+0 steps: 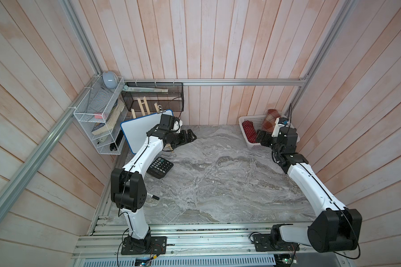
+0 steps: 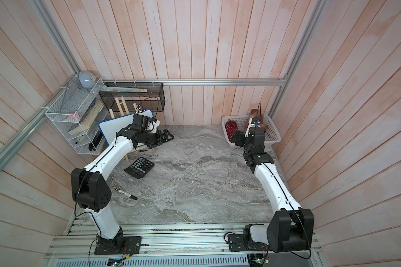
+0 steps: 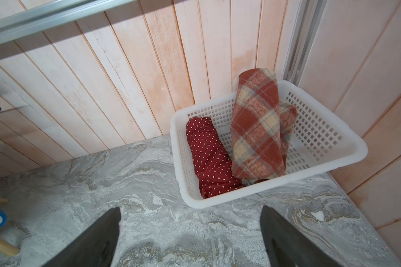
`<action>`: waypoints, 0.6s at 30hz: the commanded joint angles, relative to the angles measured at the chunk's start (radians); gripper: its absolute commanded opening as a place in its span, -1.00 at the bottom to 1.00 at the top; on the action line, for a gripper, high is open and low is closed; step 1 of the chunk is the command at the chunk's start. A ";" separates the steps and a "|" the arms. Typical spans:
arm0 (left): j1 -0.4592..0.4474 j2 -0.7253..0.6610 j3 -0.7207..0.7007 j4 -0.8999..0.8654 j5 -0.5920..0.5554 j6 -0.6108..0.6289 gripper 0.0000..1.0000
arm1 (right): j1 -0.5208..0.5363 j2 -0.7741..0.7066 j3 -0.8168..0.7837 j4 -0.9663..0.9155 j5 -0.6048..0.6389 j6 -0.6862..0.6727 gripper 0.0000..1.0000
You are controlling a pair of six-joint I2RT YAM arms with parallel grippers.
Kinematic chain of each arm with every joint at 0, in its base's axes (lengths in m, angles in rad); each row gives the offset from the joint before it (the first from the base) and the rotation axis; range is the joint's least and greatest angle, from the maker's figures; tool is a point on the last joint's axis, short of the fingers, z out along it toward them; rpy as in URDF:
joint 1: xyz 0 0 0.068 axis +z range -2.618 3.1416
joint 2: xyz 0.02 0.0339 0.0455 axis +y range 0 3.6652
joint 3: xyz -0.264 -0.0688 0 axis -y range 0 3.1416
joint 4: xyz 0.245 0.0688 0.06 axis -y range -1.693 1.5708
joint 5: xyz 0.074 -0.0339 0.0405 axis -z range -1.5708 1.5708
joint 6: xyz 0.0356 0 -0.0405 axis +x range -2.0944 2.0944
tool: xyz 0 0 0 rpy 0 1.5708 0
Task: Roll up the skirts
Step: Reset both arms
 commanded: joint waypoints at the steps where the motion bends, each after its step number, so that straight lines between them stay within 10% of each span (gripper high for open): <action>1: 0.014 -0.023 -0.022 -0.032 -0.069 0.022 0.99 | -0.002 -0.005 -0.005 0.019 -0.033 0.058 0.96; 7: 0.027 -0.156 -0.137 0.033 -0.270 0.079 0.99 | -0.005 -0.122 -0.211 0.189 -0.087 0.090 0.96; 14: 0.134 -0.454 -0.571 0.485 -0.242 0.258 0.99 | -0.031 -0.299 -0.606 0.615 0.048 0.098 0.96; 18: 0.152 -0.627 -0.857 0.801 -0.362 0.259 0.99 | -0.035 -0.304 -0.603 0.516 0.052 0.041 0.96</action>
